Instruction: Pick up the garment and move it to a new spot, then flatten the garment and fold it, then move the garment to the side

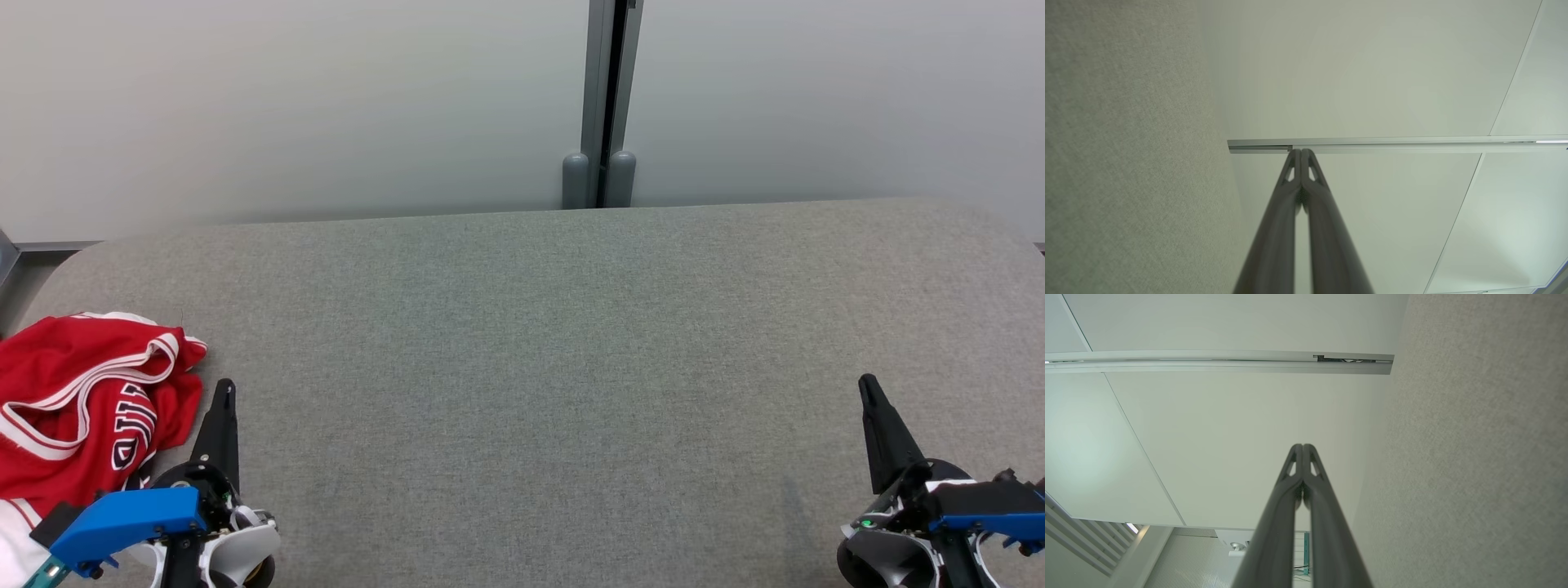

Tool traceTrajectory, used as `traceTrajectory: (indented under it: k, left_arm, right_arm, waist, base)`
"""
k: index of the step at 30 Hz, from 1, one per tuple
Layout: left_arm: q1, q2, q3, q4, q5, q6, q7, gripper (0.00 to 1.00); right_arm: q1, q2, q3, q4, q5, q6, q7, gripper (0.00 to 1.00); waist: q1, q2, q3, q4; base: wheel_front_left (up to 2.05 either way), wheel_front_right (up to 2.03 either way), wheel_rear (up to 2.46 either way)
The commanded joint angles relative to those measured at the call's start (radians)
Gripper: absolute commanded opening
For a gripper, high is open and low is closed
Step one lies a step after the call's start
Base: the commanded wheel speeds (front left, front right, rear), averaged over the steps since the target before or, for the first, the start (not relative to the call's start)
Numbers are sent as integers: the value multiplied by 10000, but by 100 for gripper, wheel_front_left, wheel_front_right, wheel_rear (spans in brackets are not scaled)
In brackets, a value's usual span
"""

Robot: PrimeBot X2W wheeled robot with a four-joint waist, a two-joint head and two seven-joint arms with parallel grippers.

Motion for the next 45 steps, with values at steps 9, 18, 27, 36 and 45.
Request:
traceTrajectory:
  k: [9,18,27,36,45]
  left_arm:
    - [304,-42,-32,276,23,24,-64,100]
    - [351,-33,-194,117,485,148,-521,100]
    - [424,-26,-514,-111,1894,497,-934,100]
    - [451,5,-873,-295,3817,770,-1307,100]
    - [508,91,-1225,-250,5732,994,-1646,100]
  right_arm:
    - [242,56,71,253,3,-15,-47,100]
    - [217,42,419,118,-426,-13,-510,100]
    - [171,30,545,131,-1516,-10,-925,100]
    - [160,17,571,84,-3659,-8,-1299,100]
    - [215,5,690,-26,-5595,-6,-1638,100]
  waist:
    - [1,-1,0,0]
    - [1,-1,-3,-1]
    - [1,-1,-10,10]
    - [1,-1,-16,46]
    - [1,-1,-19,88]
  base:
    - [0,0,0]
    - [0,0,0]
    - [0,0,0]
    - [0,0,0]
    - [0,0,0]
